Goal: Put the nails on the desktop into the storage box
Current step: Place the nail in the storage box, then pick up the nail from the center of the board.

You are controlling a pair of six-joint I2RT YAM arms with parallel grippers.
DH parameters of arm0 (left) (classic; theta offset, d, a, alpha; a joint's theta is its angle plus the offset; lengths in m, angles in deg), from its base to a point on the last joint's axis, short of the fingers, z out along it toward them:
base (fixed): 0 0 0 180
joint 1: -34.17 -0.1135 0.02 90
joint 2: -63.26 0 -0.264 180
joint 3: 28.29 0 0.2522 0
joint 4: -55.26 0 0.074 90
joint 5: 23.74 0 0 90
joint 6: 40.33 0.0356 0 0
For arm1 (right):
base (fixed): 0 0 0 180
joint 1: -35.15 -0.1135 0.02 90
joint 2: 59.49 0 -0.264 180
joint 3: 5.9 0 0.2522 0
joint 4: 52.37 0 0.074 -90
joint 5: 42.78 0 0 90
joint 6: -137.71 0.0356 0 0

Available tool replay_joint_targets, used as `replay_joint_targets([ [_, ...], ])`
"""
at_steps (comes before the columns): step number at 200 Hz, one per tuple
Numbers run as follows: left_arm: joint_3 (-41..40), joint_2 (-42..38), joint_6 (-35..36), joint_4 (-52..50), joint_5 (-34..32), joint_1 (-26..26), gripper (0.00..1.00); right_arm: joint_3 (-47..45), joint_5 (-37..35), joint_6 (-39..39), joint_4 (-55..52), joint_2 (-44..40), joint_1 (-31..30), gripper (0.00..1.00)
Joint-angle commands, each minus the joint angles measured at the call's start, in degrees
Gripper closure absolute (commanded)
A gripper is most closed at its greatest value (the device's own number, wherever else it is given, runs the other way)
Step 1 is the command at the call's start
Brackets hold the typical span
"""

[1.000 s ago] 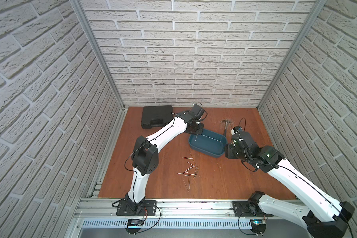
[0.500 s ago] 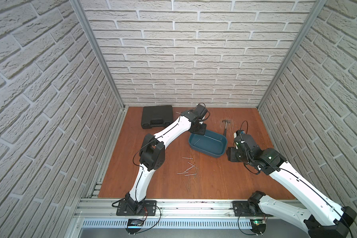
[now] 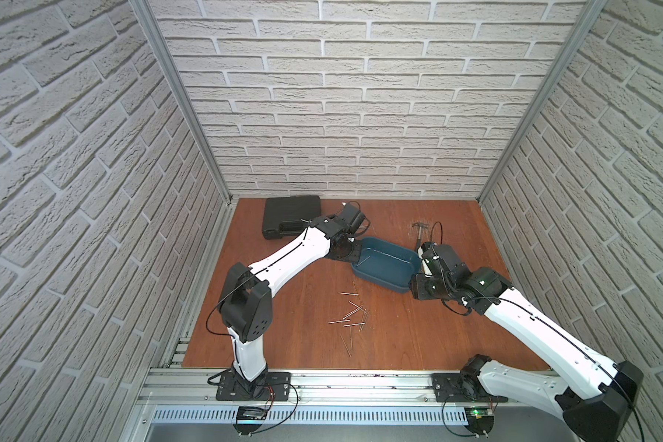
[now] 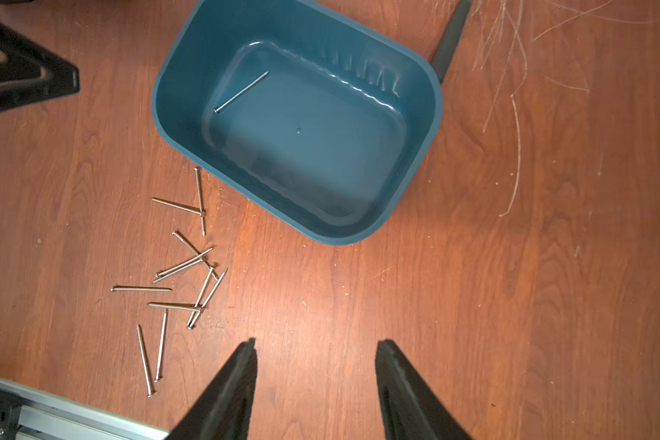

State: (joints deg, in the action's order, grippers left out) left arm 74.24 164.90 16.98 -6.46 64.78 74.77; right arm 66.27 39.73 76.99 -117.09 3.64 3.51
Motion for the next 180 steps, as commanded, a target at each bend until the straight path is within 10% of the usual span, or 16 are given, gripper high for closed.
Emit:
replay_joint_targets([
  [1, -6.08, -3.58, -2.79, 1.28, -1.39, -0.26, 0.53, 1.37, 3.14, -1.5, 2.96, 1.29, 0.17, 0.47],
  [180, -19.41, -2.86, -6.3, 7.78, 3.9, 2.95, 0.62, -1.99, 7.66, -0.16, 4.66, 2.24, -1.53, 0.54],
])
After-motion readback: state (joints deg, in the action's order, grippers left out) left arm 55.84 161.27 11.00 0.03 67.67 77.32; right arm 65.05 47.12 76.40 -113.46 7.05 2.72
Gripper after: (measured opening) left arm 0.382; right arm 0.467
